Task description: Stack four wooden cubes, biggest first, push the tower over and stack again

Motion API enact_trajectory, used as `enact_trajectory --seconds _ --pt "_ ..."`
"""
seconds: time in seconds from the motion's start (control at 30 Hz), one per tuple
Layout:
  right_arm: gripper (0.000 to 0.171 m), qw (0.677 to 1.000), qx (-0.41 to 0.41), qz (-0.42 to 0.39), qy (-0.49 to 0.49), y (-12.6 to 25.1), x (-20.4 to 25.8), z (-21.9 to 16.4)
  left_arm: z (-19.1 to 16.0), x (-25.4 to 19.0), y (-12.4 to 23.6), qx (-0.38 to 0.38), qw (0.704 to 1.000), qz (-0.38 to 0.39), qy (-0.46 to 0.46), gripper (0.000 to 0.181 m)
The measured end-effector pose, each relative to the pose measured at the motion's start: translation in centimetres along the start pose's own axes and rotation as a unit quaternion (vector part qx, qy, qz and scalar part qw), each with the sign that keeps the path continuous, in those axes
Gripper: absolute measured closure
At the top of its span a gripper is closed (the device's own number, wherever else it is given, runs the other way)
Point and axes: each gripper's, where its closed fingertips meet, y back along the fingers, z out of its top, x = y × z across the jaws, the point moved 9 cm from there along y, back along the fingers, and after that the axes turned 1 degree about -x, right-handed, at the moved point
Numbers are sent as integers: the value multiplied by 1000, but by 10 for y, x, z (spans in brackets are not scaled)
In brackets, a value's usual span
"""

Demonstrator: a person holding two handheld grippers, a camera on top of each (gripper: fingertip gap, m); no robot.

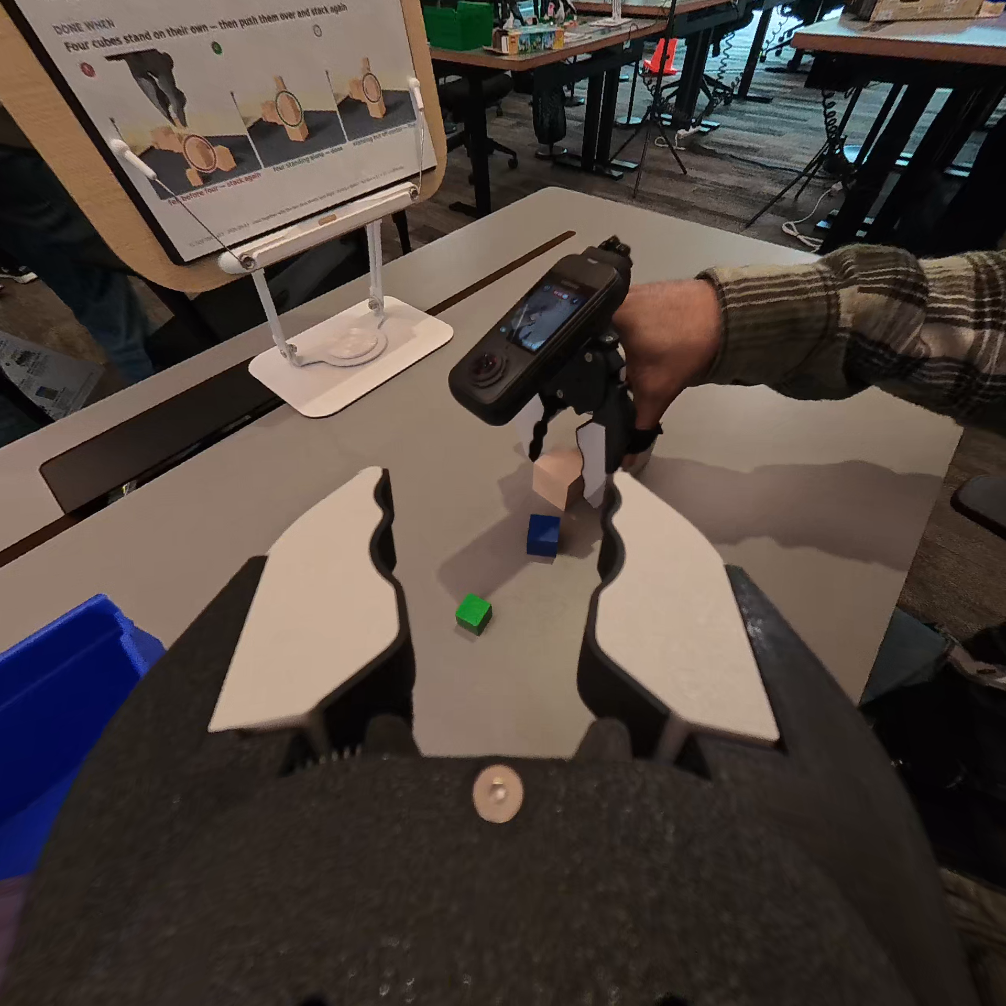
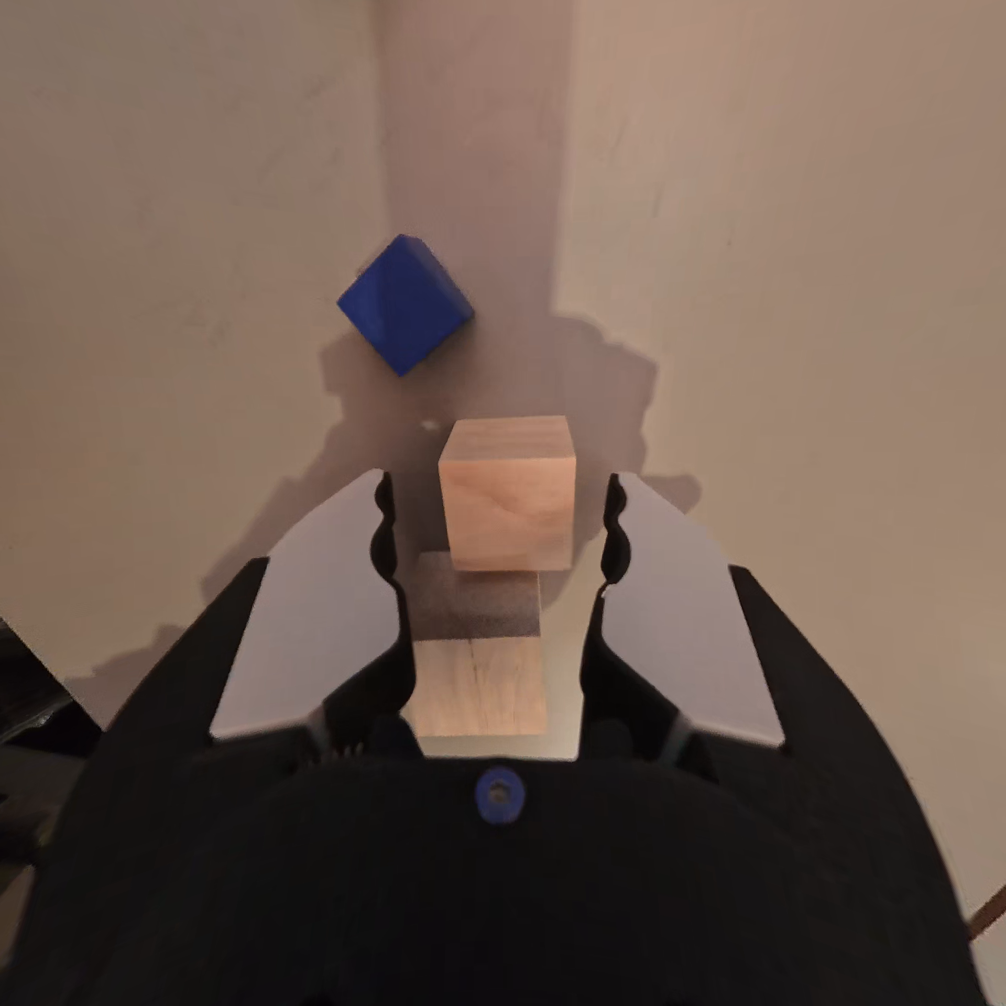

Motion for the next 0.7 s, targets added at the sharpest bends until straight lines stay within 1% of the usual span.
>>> enact_trajectory --seconds 0.13,0.27,0.4,0.53,0.6,0.7 --pt "125 1000 12 17 -6 -5 -2 4 -2 4 1 1 1000 3 -2 111" --pt "125 1000 -4 9 -4 3 -4 8 -2 6 2 -1 1000 10 -4 114" --pt "125 999 -31 -21 7 37 -3 7 -2 7 4 -8 1000 18 -7 116" --pt "125 999 -21 -33 18 69 3 -11 -1 7 5 -13 1000 20 -9 118" --pt "125 999 -4 -34 19 75 7 -24 -1 7 4 -12 1000 20 -9 118" --pt "125 999 19 -23 16 71 12 -42 -1 6 1 -7 1000 19 -14 119"
